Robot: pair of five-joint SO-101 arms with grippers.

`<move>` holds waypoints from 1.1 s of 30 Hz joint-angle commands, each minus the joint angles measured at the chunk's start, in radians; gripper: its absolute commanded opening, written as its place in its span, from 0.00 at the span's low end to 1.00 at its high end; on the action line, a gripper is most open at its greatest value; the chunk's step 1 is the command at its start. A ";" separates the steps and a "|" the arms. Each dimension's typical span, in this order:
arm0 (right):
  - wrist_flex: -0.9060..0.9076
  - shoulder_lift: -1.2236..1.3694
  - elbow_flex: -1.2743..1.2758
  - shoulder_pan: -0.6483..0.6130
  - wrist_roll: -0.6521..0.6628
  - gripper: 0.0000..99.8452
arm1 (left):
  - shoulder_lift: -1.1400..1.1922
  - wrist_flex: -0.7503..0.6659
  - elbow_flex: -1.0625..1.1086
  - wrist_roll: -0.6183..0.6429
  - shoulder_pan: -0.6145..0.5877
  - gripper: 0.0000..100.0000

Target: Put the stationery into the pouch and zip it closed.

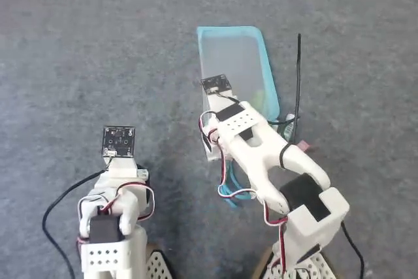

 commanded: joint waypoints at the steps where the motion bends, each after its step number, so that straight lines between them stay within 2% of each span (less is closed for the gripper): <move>1: 0.018 0.068 -0.080 -0.008 -0.026 0.16 | -0.017 0.005 -0.010 0.017 -0.006 0.01; 4: 0.053 0.084 -0.109 -0.007 -0.028 0.14 | -0.017 0.005 -0.010 0.017 -0.006 0.01; 9: 0.045 0.084 -0.114 -0.007 -0.021 0.00 | -0.017 0.005 -0.010 0.017 -0.006 0.01; 13: 0.045 0.082 -0.114 -0.007 -0.011 0.01 | -0.017 0.005 -0.010 0.017 -0.006 0.01; 19: 0.062 0.079 -0.160 0.047 0.258 0.01 | -0.017 0.005 -0.010 0.017 -0.006 0.01; 22: 0.139 0.038 -0.187 0.042 0.351 0.01 | -0.017 0.005 -0.010 0.017 -0.006 0.01; 27: 0.194 -0.173 -0.130 0.008 0.442 0.01 | -0.017 0.005 -0.010 0.017 -0.006 0.01; 33: 0.151 -0.515 0.094 -0.016 0.540 0.01 | -0.017 0.005 -0.010 0.017 -0.006 0.01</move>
